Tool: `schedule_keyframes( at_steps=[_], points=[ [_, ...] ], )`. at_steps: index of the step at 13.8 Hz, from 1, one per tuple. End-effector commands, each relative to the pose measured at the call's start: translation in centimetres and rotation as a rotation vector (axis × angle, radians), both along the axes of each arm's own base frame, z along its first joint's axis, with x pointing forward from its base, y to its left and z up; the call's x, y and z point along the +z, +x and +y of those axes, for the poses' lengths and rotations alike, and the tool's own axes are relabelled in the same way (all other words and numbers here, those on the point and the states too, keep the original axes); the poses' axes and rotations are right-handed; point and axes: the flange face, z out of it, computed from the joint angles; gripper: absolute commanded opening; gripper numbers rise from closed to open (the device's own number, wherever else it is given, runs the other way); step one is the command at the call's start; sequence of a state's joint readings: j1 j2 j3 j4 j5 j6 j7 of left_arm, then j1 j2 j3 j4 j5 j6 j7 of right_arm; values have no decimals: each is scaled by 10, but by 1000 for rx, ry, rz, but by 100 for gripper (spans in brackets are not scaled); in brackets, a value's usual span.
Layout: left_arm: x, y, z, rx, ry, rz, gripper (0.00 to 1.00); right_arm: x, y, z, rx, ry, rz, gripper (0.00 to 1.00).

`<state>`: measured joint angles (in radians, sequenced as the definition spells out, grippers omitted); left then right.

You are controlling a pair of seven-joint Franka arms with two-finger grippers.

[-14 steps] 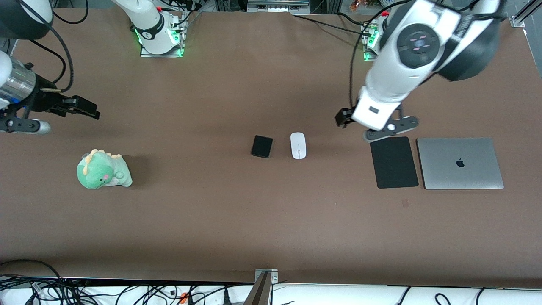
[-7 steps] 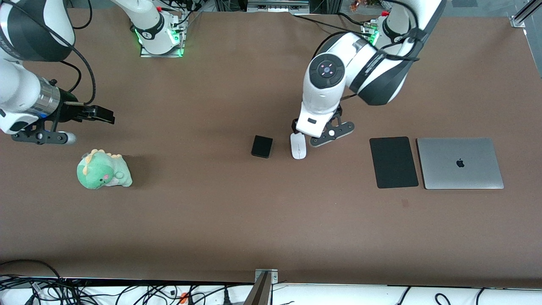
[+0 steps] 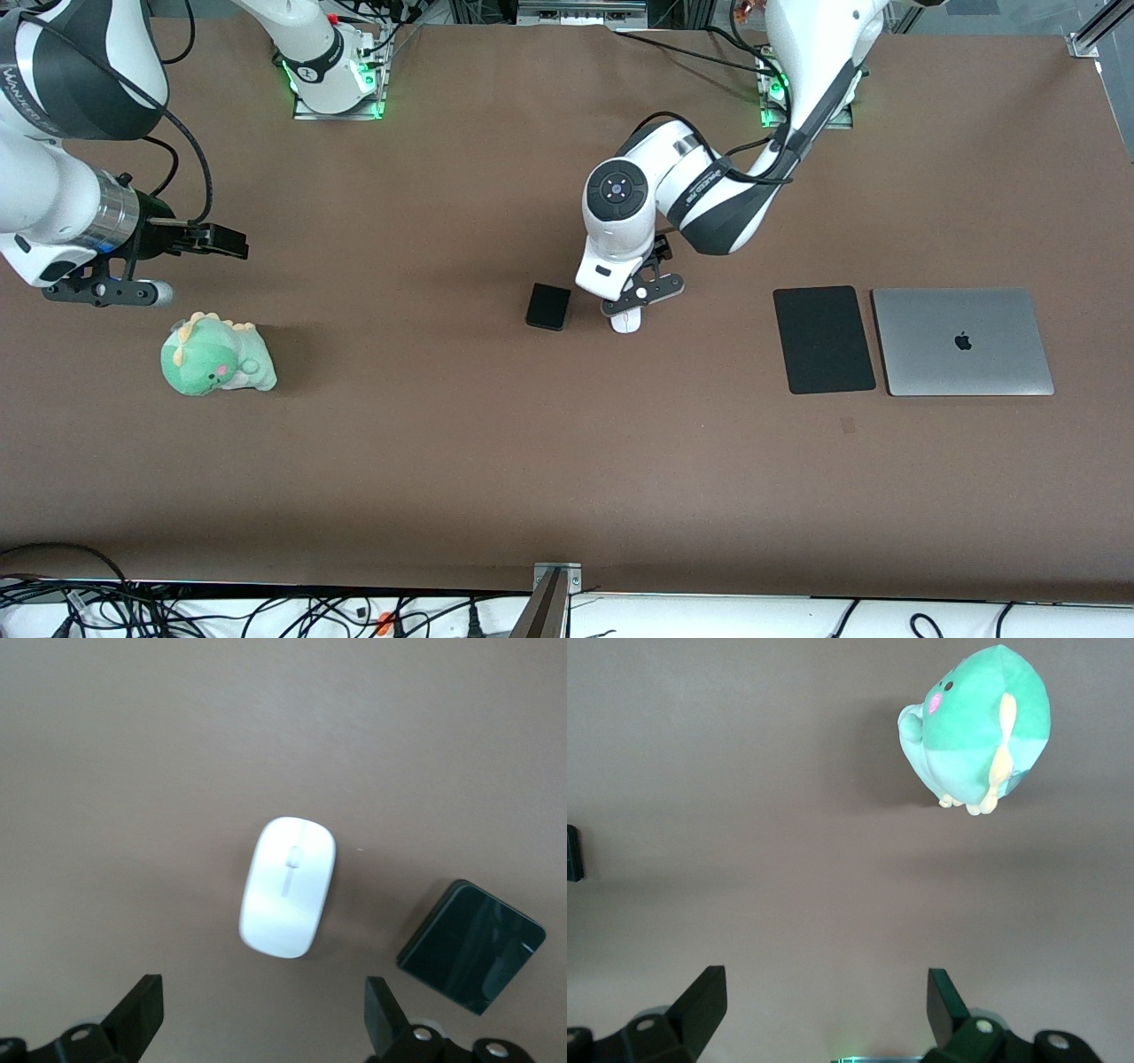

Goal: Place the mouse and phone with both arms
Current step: 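Lower the left gripper over the white mouse and grasp it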

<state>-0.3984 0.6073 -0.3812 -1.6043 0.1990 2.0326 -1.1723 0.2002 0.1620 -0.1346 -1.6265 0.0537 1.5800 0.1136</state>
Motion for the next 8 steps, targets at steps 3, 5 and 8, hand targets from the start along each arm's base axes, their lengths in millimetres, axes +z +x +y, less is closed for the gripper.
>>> schedule_keyframes(
  at_steps=[3, 5, 8],
  points=[
    [-38, -7, 3, -34, -17, -53, 100, 3, -5, -1, 14, -8, 9, 100],
    [-50, -4, 5, -46, -16, -54, 100, 3, -5, -1, 14, -8, 12, 100],
    [-68, 3, 10, -73, -34, -47, 100, 2, -8, 2, 17, -8, 35, 100]
  ],
)
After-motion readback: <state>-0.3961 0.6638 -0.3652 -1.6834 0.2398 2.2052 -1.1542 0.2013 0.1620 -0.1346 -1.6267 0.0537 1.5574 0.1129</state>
